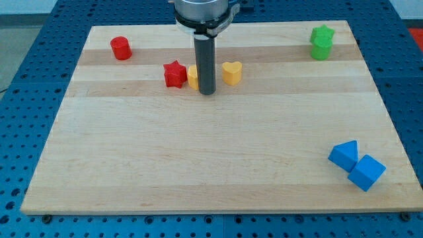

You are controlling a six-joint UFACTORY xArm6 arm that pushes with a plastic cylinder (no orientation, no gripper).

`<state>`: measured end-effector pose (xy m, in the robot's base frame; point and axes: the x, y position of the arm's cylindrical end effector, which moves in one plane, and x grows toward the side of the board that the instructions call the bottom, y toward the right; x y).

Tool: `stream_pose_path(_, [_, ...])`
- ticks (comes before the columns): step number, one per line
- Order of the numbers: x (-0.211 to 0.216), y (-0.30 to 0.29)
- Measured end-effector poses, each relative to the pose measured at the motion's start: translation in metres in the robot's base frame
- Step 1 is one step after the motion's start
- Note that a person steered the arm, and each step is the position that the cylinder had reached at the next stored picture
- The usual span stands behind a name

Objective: Push yellow heart closer to yellow hexagon

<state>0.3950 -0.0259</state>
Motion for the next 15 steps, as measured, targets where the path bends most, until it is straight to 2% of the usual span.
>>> stream_pose_path(1, [0.000,0.000])
stream_pose_path(3, [0.021,0.094])
stream_pose_path(4, [-0.021,0.117])
stream_pose_path(7, [-0.045,0.103])
stream_pose_path(9, [-0.038,0.079])
stream_pose_path(15, [-0.032,0.061])
